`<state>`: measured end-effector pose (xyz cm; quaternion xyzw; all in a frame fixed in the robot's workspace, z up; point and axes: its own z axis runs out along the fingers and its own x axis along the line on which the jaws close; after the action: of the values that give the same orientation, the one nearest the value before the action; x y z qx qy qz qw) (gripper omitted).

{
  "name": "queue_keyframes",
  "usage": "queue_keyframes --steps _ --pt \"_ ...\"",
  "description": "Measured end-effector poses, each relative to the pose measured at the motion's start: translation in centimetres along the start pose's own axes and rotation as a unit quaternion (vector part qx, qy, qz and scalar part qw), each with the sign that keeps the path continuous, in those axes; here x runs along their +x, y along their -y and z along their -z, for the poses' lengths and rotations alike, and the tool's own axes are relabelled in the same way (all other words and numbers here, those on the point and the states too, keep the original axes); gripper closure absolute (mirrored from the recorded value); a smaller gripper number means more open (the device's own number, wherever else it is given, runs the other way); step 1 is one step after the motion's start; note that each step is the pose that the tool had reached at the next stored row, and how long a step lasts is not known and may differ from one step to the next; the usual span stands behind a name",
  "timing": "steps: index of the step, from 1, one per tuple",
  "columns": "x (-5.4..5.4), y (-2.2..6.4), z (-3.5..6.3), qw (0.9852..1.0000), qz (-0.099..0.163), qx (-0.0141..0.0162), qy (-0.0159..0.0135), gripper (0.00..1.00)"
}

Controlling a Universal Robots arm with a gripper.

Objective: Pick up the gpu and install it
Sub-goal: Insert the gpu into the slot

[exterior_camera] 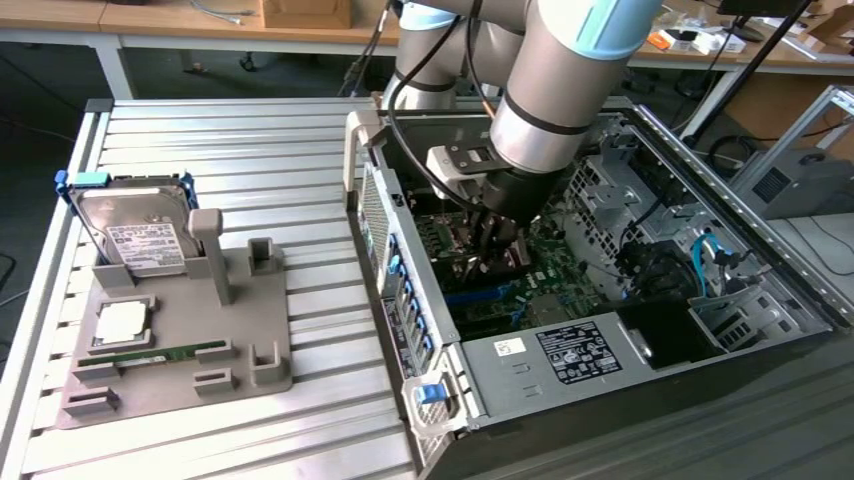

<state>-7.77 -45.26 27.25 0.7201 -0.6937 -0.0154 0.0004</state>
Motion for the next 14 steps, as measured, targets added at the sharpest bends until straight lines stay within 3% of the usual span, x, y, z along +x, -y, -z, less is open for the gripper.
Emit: queue_keyframes --steps 14 --pt "0.26 0.34 -0.09 1.0 -0.003 0.0 -0.0002 0.73"
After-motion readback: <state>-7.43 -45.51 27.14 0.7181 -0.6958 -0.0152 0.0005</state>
